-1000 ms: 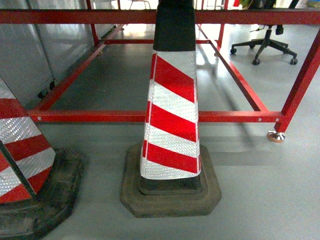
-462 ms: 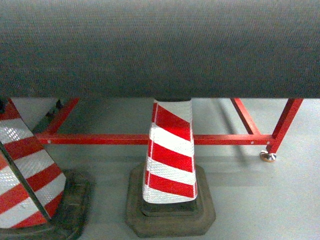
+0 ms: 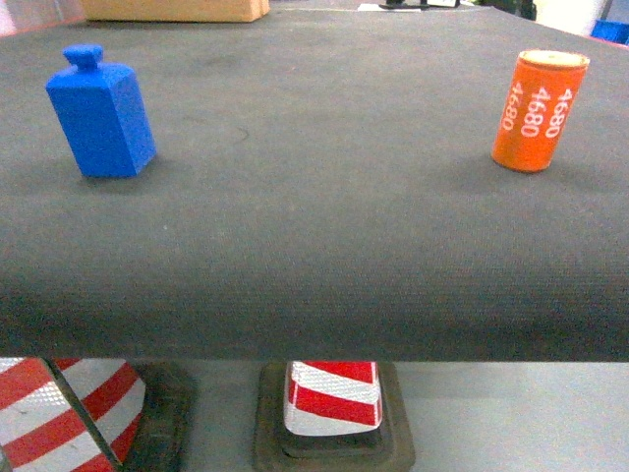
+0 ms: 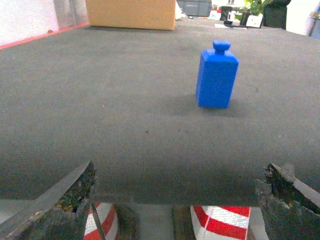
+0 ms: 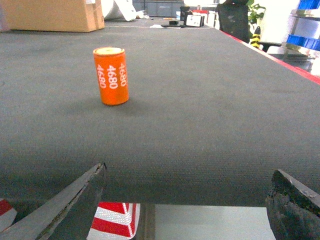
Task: Sort blue parts and orange caps into right shelf containers
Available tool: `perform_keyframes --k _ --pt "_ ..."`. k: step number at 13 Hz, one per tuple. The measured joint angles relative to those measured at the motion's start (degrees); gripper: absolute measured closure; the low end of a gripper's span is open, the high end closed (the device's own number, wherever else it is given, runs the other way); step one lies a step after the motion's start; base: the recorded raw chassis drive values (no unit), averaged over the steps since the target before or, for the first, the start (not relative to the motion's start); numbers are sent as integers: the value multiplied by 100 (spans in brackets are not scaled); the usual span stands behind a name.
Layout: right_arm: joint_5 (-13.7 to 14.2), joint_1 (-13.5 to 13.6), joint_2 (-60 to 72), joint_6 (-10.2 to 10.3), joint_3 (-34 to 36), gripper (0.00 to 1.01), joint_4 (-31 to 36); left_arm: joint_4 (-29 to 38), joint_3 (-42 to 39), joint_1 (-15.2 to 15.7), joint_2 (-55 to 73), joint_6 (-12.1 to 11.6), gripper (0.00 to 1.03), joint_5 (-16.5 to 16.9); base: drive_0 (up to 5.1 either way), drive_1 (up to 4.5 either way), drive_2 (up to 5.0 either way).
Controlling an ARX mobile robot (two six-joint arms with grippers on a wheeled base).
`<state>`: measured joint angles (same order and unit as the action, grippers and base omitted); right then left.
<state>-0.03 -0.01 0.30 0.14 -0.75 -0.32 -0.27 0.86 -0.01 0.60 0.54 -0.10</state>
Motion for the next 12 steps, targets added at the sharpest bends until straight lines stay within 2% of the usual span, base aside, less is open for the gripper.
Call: perform_keyframes --k 12 --pt "0 0 0 2 0 3 4 22 2 0 0 -55 5 7 0 0 0"
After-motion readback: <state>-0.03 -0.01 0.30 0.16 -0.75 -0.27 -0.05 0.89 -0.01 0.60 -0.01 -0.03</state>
